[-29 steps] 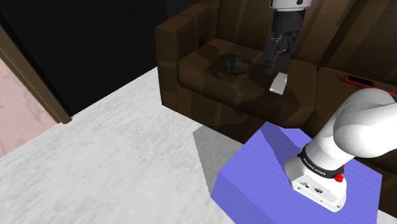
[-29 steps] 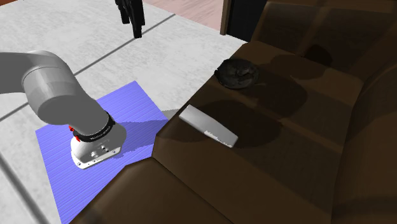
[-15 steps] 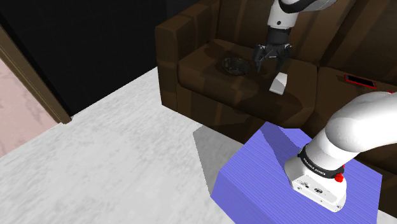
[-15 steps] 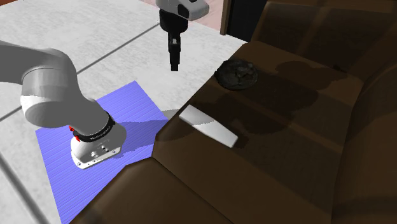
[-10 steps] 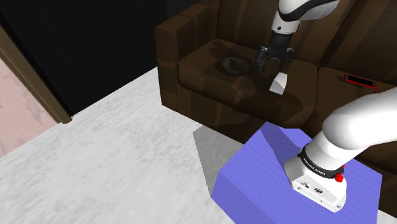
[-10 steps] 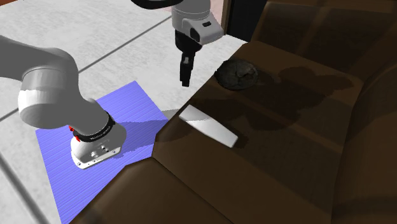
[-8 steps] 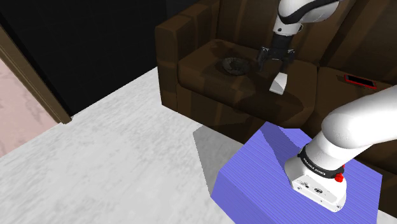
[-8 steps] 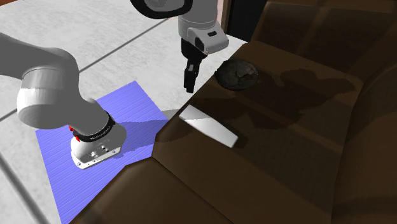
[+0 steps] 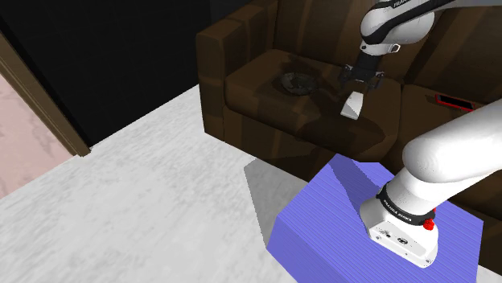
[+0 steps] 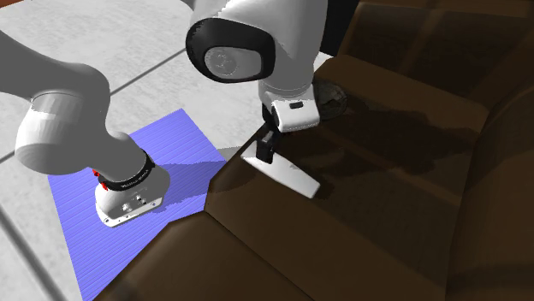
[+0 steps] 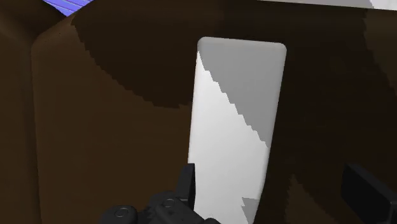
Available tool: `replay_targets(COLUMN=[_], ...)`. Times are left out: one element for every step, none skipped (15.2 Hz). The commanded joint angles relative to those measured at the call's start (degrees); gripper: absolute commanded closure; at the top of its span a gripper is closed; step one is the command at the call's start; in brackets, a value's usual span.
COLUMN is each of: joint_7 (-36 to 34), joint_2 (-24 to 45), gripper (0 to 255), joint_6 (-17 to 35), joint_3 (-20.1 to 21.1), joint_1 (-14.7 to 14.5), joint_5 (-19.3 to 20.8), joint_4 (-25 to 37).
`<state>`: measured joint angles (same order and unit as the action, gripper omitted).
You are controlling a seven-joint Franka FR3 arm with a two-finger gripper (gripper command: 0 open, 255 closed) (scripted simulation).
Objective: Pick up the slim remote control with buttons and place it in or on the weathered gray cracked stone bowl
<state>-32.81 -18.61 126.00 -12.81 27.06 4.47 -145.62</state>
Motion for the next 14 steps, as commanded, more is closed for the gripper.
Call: replay_targets(joint_7=[-1.7, -2.3, -2.2, -2.1, -2.0, -1.9, -1.8, -1.7, -1.6, -1.5, -1.5, -1.5, -1.5, -1.5], joint_2=[2.1, 2.6, 3.1, 3.7, 4.2, 4.8, 5.4, 6.0, 6.6, 6.9, 6.9, 6.9, 6.9, 6.9], gripper=[0, 0, 0, 0, 0, 0, 0, 0, 0, 0, 0, 0, 0, 0], joint_6=[3.0, 3.8, 4.7, 5.6, 6.5, 7.4, 8.3, 9.2, 10.1, 10.6, 10.6, 10.6, 10.6, 10.6], joint_3=[-1.5, -1.9, -2.0, -2.1, -2.2, -2.3, -2.3, -2.4, -2.5, -2.5, -2.5, -2.5, -2.5, -2.5], joint_1=[1.9, 2.4, 2.4, 2.4, 2.3, 2.3, 2.3, 2.2, 2.2, 2.1, 2.1, 2.1, 2.1, 2.1], joint_5=[0.3, 0.3, 0.2, 0.2, 0.1, 0.0, -0.2, -0.3, -0.4, -0.5, -0.5, -0.5, -0.5, -0.5], joint_4=[0.0, 0.0, -0.4, -0.7, -1.1, -1.4, -1.8, -2.1, -2.4, -2.6, -2.6, -2.6, -2.6, -2.6])
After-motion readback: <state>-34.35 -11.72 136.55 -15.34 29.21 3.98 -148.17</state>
